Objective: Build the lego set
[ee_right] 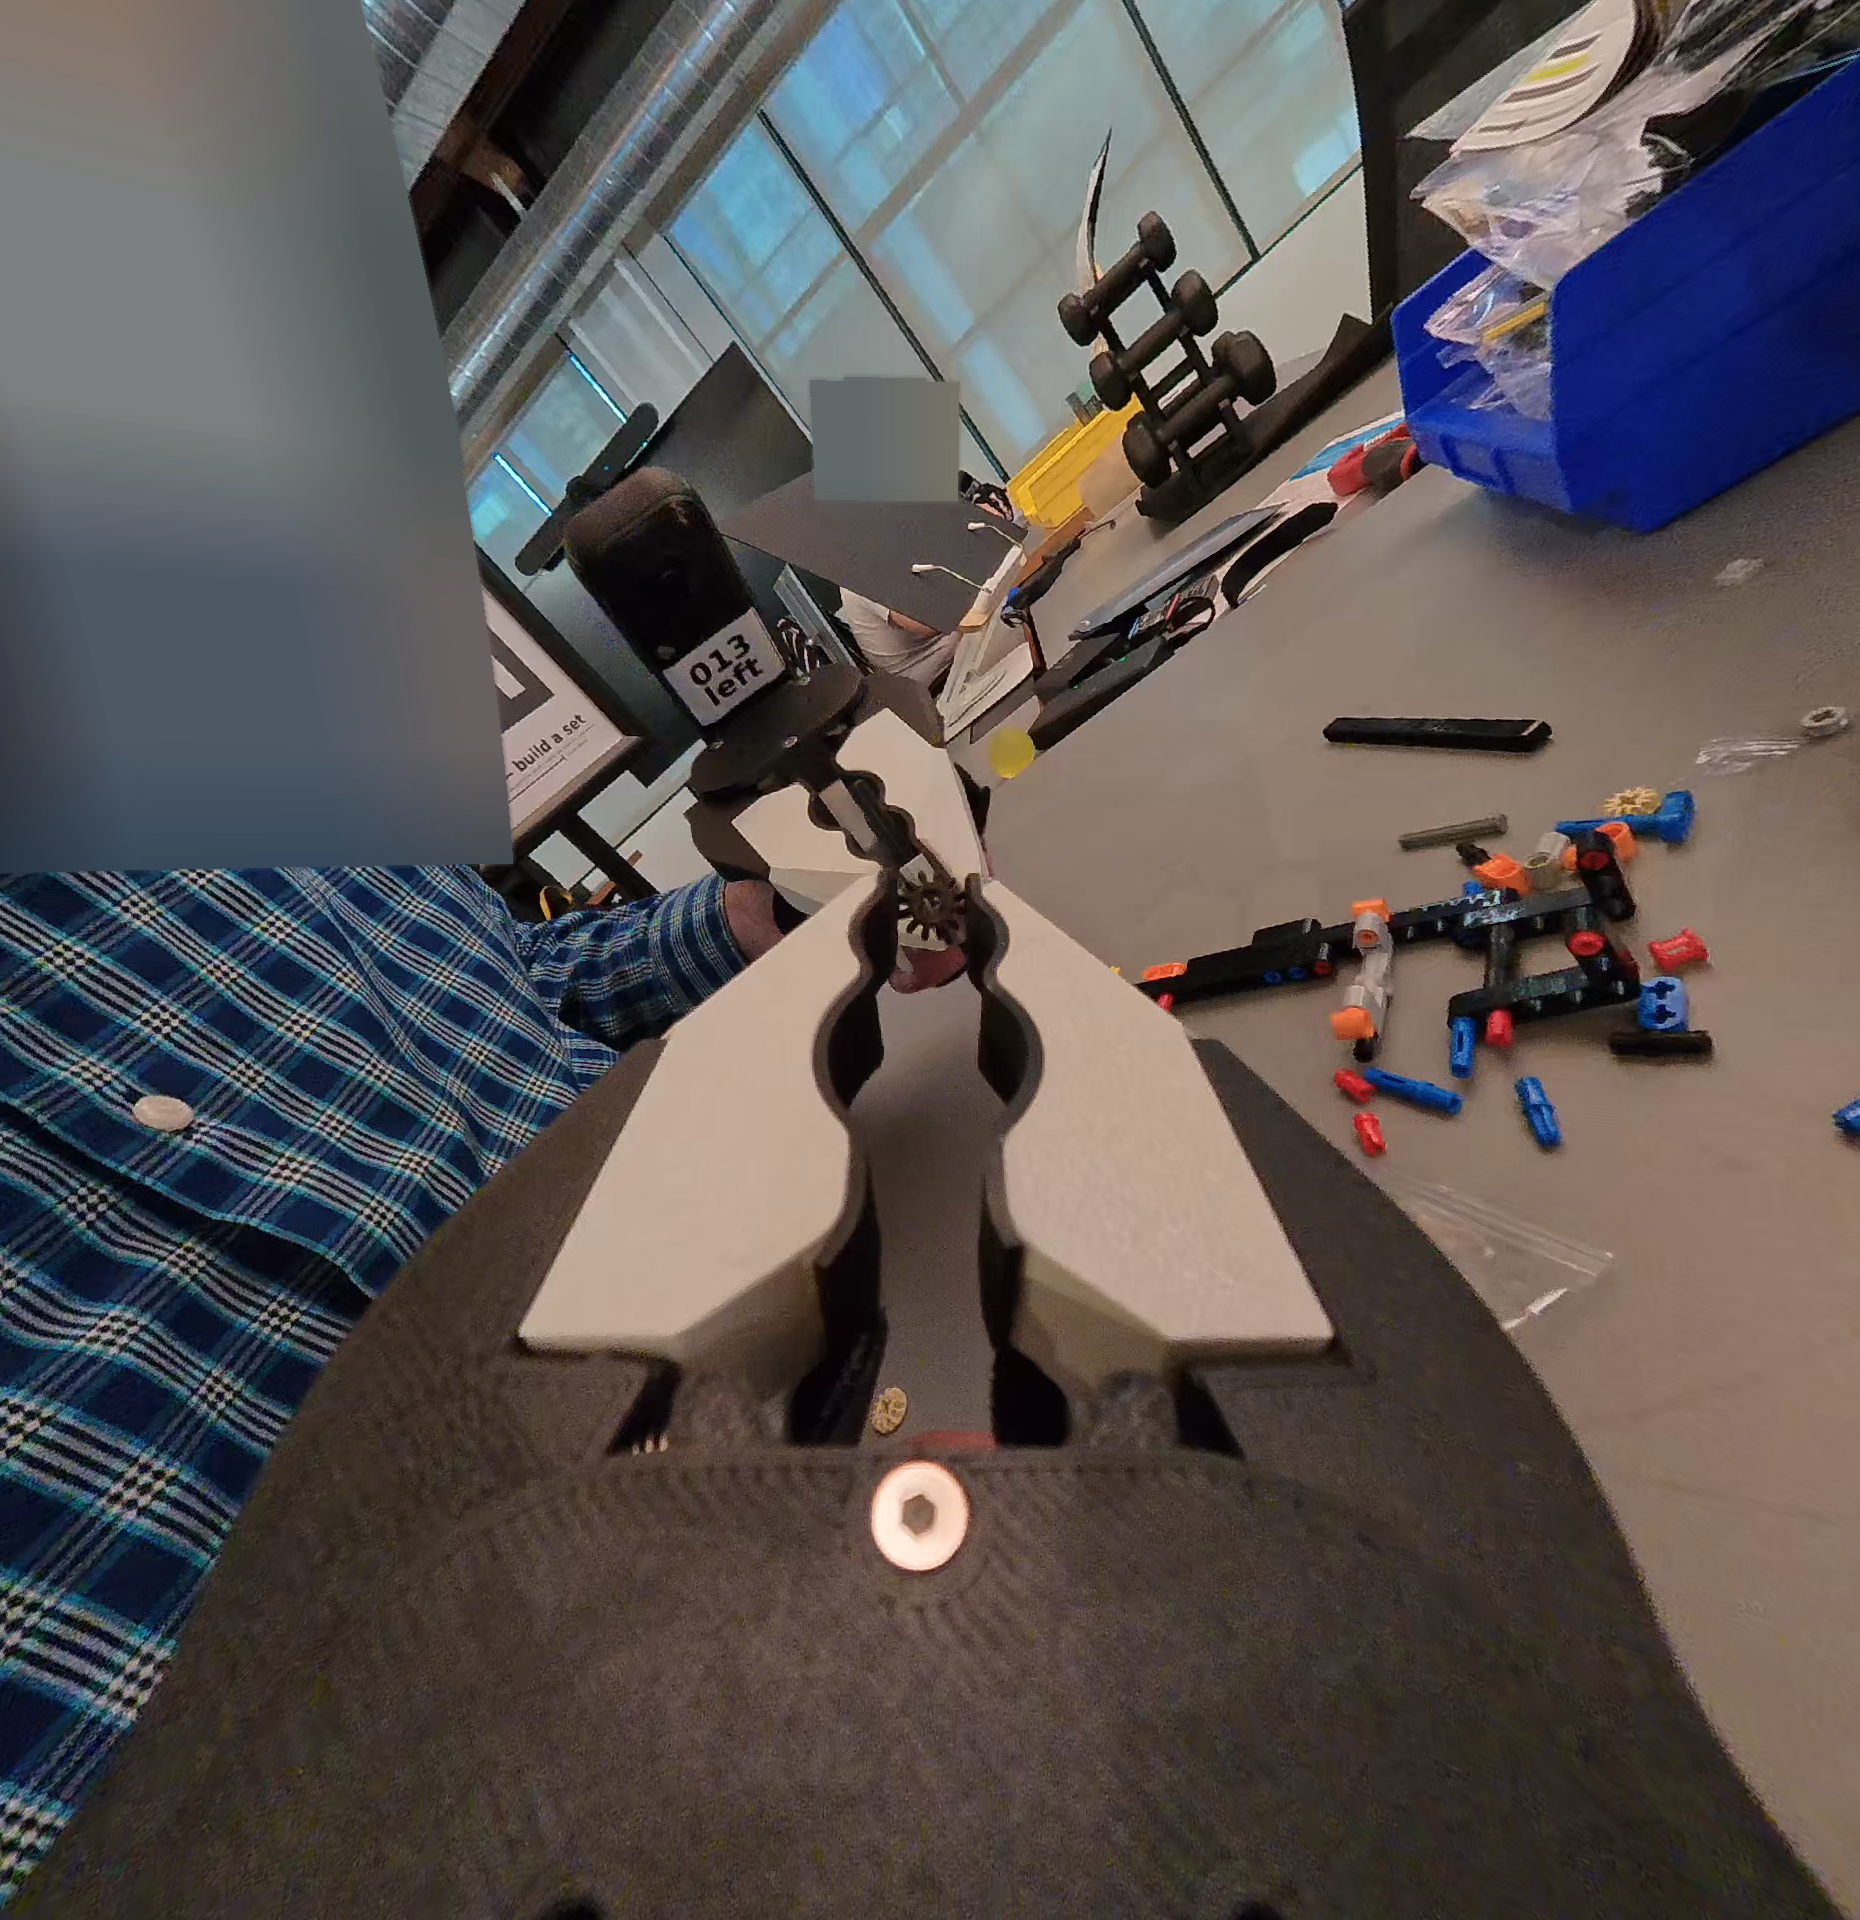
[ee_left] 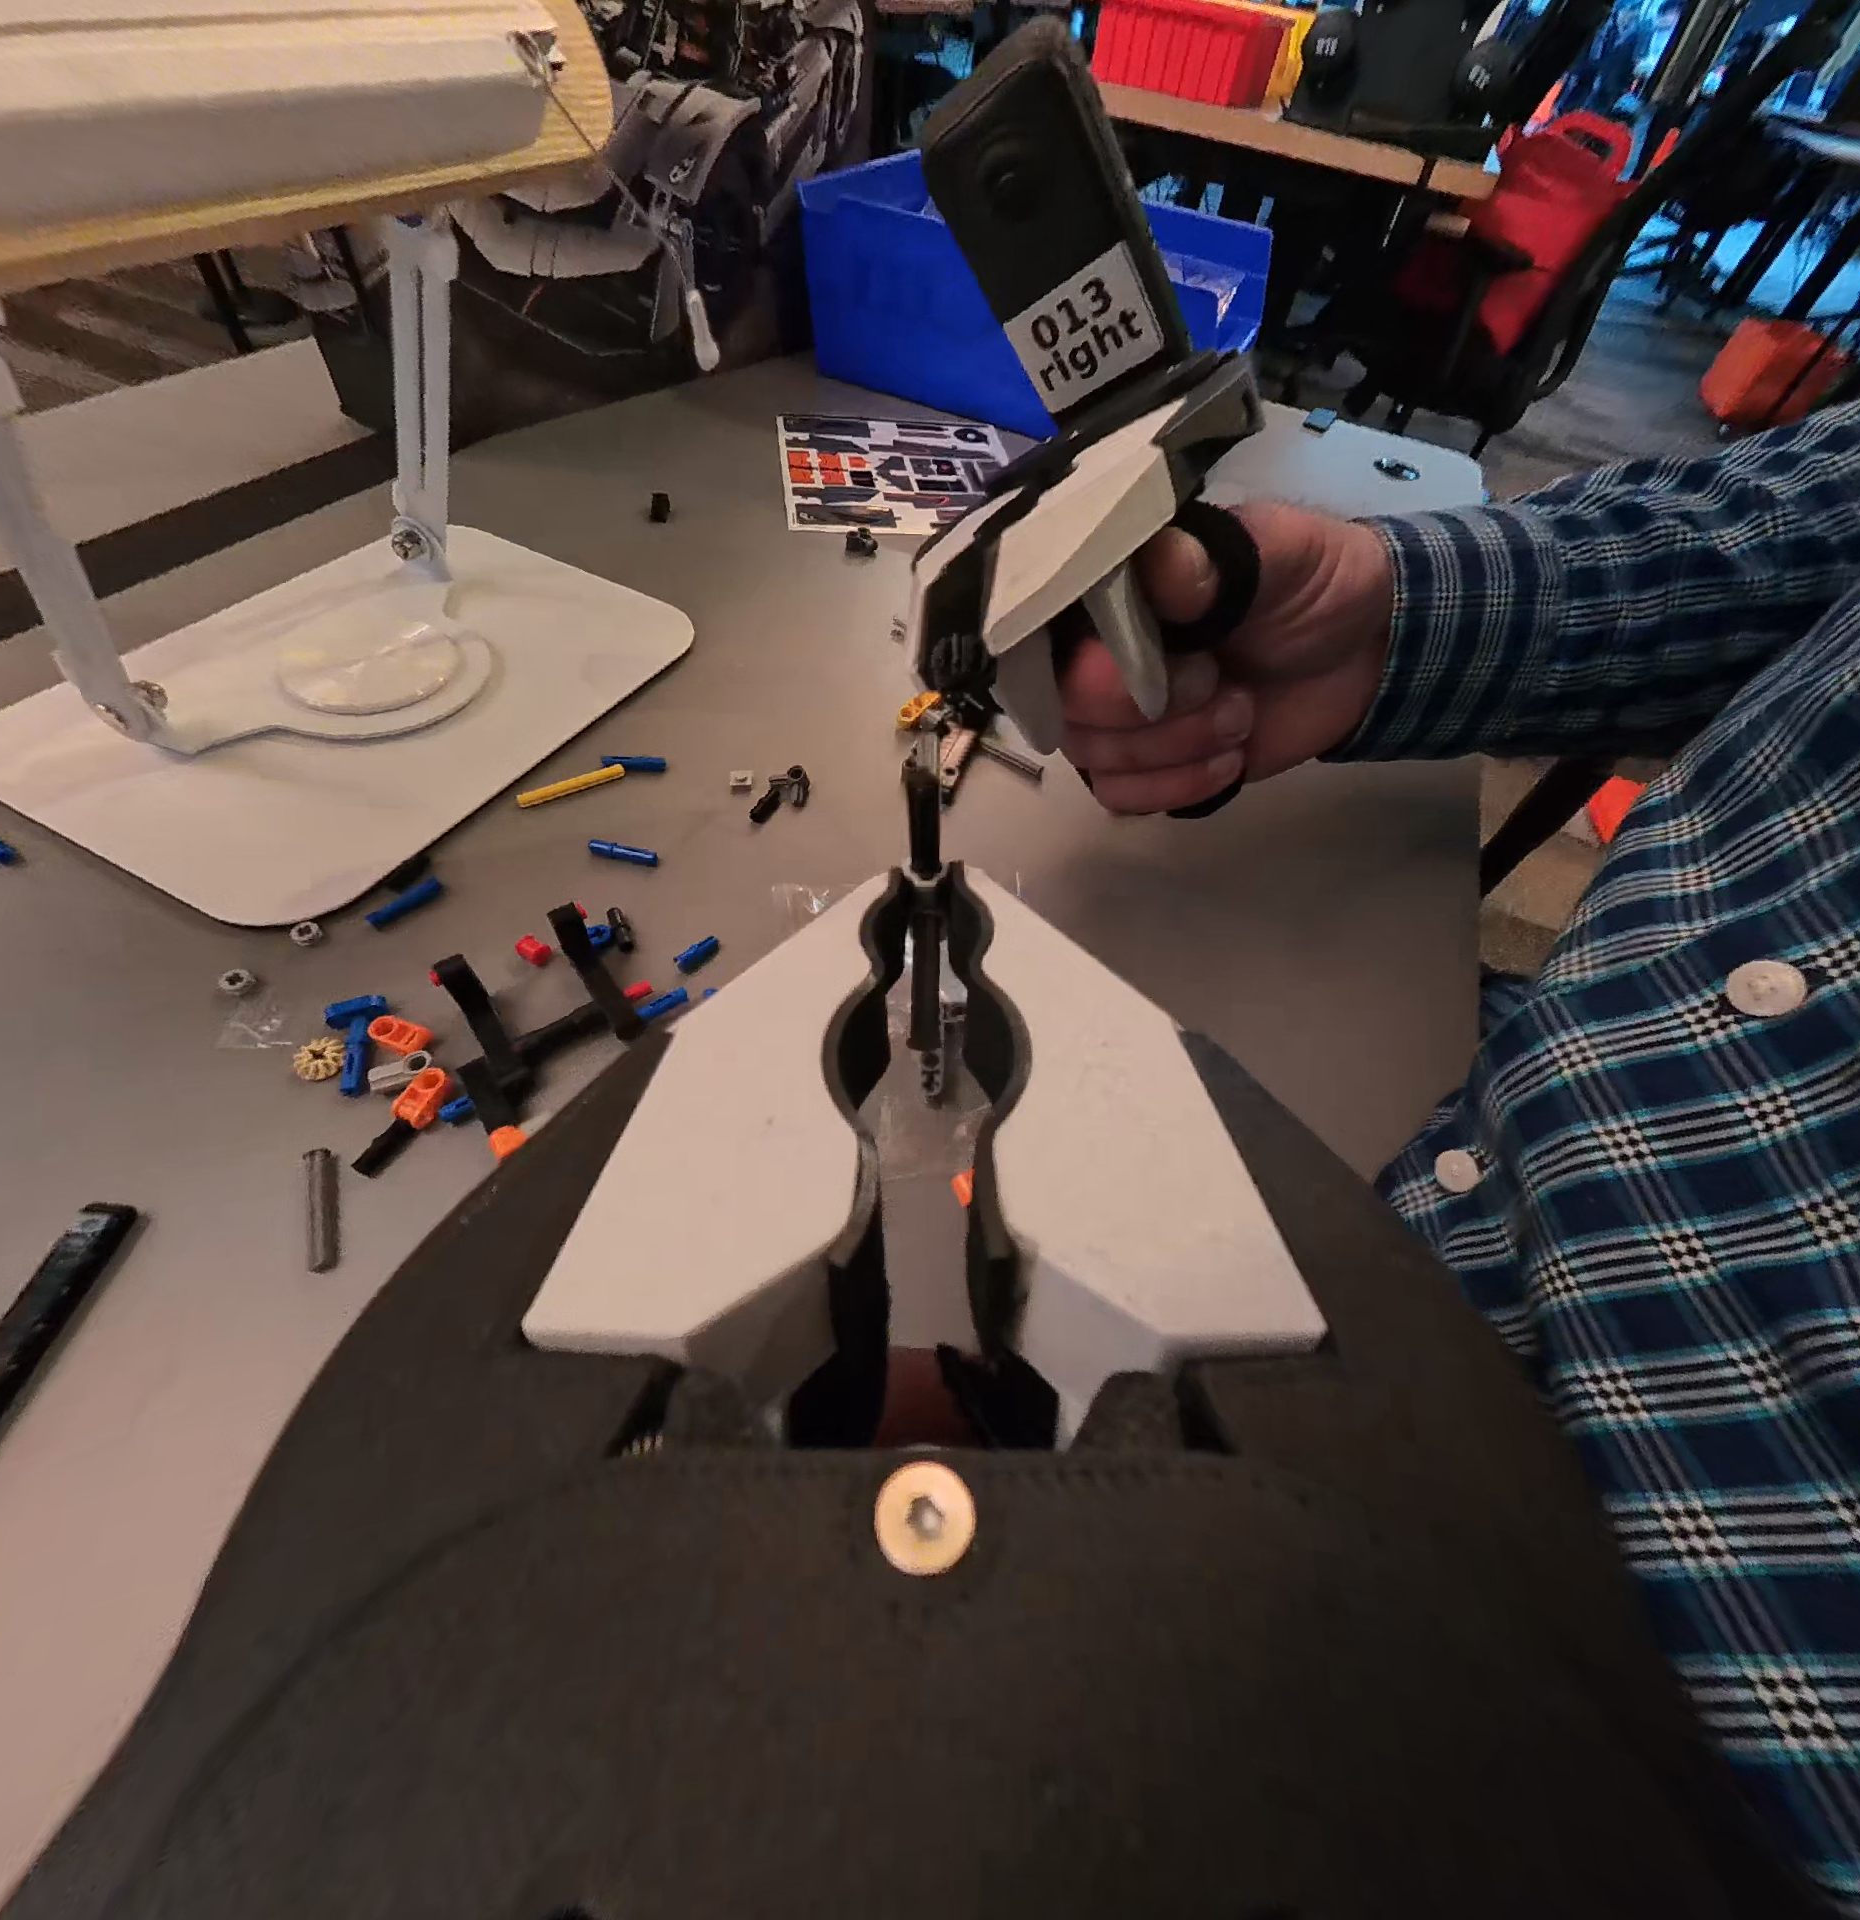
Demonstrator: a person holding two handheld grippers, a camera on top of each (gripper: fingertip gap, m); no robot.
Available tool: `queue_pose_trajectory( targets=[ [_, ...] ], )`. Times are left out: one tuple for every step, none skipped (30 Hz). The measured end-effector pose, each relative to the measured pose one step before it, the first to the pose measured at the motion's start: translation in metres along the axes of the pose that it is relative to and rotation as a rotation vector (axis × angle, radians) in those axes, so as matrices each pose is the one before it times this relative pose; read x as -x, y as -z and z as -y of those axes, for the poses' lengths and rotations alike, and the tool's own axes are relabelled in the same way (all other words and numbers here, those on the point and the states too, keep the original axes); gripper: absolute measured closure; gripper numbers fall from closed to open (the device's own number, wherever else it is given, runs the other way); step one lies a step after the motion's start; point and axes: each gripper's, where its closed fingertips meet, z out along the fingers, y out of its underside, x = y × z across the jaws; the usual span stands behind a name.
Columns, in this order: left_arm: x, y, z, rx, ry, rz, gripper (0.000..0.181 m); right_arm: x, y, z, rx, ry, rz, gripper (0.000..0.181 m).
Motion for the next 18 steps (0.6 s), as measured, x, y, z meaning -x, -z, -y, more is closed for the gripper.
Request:
queue_pose_trajectory(
  targets=[
    [0.00005,0.00072,0.00046,-0.0115,0.0106,-0.0004,0.177,0.00015,-0.00074,-0.00027,0.0004,-0.0028,0.0019,0.17],
    [-0.00018,0.00074,0.00053,-0.0094,0.0094,-0.0012,0.177,-0.00017,-0.00048,-0.00049,0.0017,-0.0035,0.001,0.171],
    [-0.00036,0.00063,0.00062,-0.0087,0.0057,-0.0003,0.177,0.0001,-0.00046,-0.00071,0.0019,-0.0022,0.0019,0.171],
    [-0.00031,0.00064,0.0001,-0.004,0.003,0.0026,0.177,0.0,-0.00031,-0.00063,0.0012,-0.0019,0.001,0.171],
    [-0.00084,0.00031,-0.00064,0.0005,-0.0015,0.0013,0.177,0.00017,-0.00039,-0.00048,0.0001,-0.0029,0.0018,0.171],
    [-0.0012,0.00035,-0.00064,0.0002,-0.0017,-0.0008,0.177,0.00023,-0.00067,-0.00087,0.0023,-0.003,0.0018,0.171],
    [-0.00109,0.00035,-0.00083,-0.0003,0.0026,-0.0006,0.177,0.00036,-0.00099,-0.00083,0.0024,-0.0029,0.0024,0.171],
    [-0.00112,0.00049,-0.00059,-0.0029,0.0026,-0.0001,0.177,0.00075,-0.00123,-0.00076,0.0011,-0.0029,0.0044,0.171],
    [-0.00154,0.00075,0.00002,-0.0103,0.0031,-0.0033,0.177,0.00114,-0.00164,-0.00089,0.002,-0.0022,0.0059,0.171],
    [-0.00139,0.00102,0.0002,-0.0131,0.0073,-0.005,0.177,0.00118,-0.00198,-0.00124,0.004,-0.0008,0.0057,0.171],
    [-0.00104,0.0011,-0.00001,-0.0117,0.01,-0.0038,0.177,0.00126,-0.00203,-0.00065,0.0013,-0.0017,0.0063,0.171],
    [-0.00068,0.00122,0.00026,-0.0133,0.0113,-0.0034,0.176,0.00125,-0.00182,-0.00042,0.0003,-0.003,0.0072,0.171],
    [-0.00068,0.00119,0.00083,-0.0154,0.0128,-0.0045,0.176,0.00065,-0.0018,-0.00081,0.0033,-0.0013,0.0043,0.171],
    [-0.00109,0.00121,0.00088,-0.0151,0.0101,-0.0068,0.177,0.00026,-0.00157,-0.00103,0.0043,-0.0001,0.0013,0.171],
    [-0.00079,0.00098,0.00019,-0.0084,0.0068,-0.0047,0.177,0.0001,-0.00148,-0.0009,0.0031,-0.0009,0.0014,0.171],
    [0.00012,0.00076,-0.00131,0.0025,0.0035,0.0026,0.176,-0.00018,-0.00141,-0.00137,0.0051,-0.002,0.0006,0.171],
    [0.00044,0.00076,-0.00209,0.0055,-0.0007,0.0057,0.177,-0.00016,-0.00135,-0.00158,0.0056,-0.0009,0.0,0.171],
    [0.00045,0.00102,-0.00221,0.0054,0.0016,0.0059,0.177,-0.0002,-0.00132,-0.00186,0.0079,-0.0005,-0.0008,0.171]
  ],
)
